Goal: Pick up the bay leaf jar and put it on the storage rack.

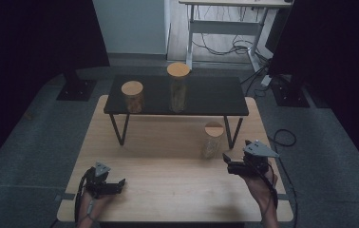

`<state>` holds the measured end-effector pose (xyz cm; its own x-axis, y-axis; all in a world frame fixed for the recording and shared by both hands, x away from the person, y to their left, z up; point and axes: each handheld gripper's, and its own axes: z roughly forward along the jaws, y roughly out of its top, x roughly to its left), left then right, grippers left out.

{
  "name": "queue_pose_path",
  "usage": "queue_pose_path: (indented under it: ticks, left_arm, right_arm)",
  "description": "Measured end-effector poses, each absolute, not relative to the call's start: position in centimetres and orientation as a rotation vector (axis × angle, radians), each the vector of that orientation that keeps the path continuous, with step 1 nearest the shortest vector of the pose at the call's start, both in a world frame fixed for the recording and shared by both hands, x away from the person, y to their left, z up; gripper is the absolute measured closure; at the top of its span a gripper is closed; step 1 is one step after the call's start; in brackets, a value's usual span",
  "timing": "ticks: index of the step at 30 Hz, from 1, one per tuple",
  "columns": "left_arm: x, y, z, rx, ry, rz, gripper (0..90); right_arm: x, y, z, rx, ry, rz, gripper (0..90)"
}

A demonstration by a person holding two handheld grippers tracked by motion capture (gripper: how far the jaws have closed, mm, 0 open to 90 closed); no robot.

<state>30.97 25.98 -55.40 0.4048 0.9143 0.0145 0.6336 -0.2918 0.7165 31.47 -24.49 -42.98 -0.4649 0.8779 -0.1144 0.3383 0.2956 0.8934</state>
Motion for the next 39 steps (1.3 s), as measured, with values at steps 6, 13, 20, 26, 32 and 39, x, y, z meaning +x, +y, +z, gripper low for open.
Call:
queue_pose_path:
  ticks: [6, 13, 20, 26, 32, 39]
  left_arm:
    - [31.0, 26.0, -55.4, 2.032, 1.313, 0.572, 3.3]
    - [31.0, 26.0, -55.4, 2.032, 1.314, 0.572, 3.3]
    - [30.9, 26.0, -55.4, 2.031, 1.316, 0.573, 3.3]
    - [30.9, 26.0, -55.4, 2.030, 1.316, 0.573, 3.3]
    - [30.9, 26.0, -55.4, 2.030, 1.317, 0.573, 3.3]
    - [30.9, 26.0, -55.4, 2.029, 1.318, 0.574, 3.3]
  right_arm:
    - [31.1, -24.9, -43.5, 1.094, 1.946, 1.123, 4.4]
    - [30.7, -25.5, -44.4, 1.122, 1.939, 1.120, 4.5]
    - [30.3, -26.1, -45.4, 1.155, 1.932, 1.111, 4.5]
    - [29.9, -26.5, -46.2, 1.172, 1.923, 1.101, 4.6]
    - [29.7, -26.9, -47.4, 1.197, 1.923, 1.093, 4.9]
    - [29.4, -27.4, -48.9, 1.237, 1.924, 1.082, 4.8]
